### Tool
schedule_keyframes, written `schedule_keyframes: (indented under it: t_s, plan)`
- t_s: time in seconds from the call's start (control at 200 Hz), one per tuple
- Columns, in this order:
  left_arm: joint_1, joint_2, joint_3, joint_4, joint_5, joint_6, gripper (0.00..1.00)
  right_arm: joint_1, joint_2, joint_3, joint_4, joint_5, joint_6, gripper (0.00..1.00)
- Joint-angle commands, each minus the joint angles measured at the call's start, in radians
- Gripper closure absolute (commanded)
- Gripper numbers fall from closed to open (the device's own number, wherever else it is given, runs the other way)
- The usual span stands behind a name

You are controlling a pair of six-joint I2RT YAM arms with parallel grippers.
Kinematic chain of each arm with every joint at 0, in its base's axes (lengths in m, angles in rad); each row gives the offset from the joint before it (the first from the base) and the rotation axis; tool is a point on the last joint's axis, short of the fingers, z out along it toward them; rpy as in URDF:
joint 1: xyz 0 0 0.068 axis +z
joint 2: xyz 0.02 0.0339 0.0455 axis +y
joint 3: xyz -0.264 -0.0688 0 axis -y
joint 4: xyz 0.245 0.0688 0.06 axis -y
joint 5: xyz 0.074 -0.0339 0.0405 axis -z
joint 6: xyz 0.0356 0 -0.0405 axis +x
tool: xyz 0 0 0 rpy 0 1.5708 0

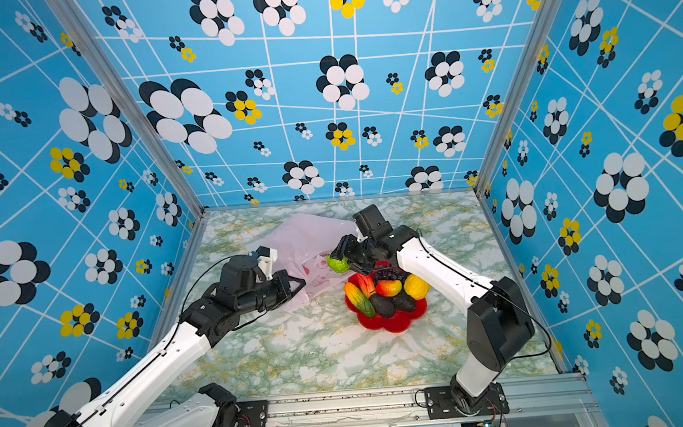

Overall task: Place the fruits into the plastic bag
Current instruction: Place the fruit in the plastic bag.

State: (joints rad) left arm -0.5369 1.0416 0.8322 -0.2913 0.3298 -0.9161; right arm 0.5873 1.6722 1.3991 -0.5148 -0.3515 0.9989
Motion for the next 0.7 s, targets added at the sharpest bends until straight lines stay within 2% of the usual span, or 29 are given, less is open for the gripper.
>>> schedule_keyframes:
  t_s: [0.0, 0.235, 0.485, 0.695]
  plan:
    - [-0.01, 0.008, -0.008, 0.021, 0.021, 0.008, 1.0, 0.008, 0.055, 0.04, 0.017, -0.034, -0.03, 0.4]
    - [-0.021, 0.028, -0.008, 0.037, 0.034, 0.005, 1.0, 0.009, 0.186, 0.12, 0.026, -0.06, -0.038, 0.38]
    - [-0.023, 0.041, -0.03, 0.059, 0.05, -0.002, 1.0, 0.028, 0.275, 0.137, 0.058, -0.059, -0.014, 0.36]
    - [-0.021, 0.049, -0.035, 0.066, 0.06, -0.001, 1.0, 0.032, 0.312, 0.14, 0.115, -0.075, 0.021, 0.27]
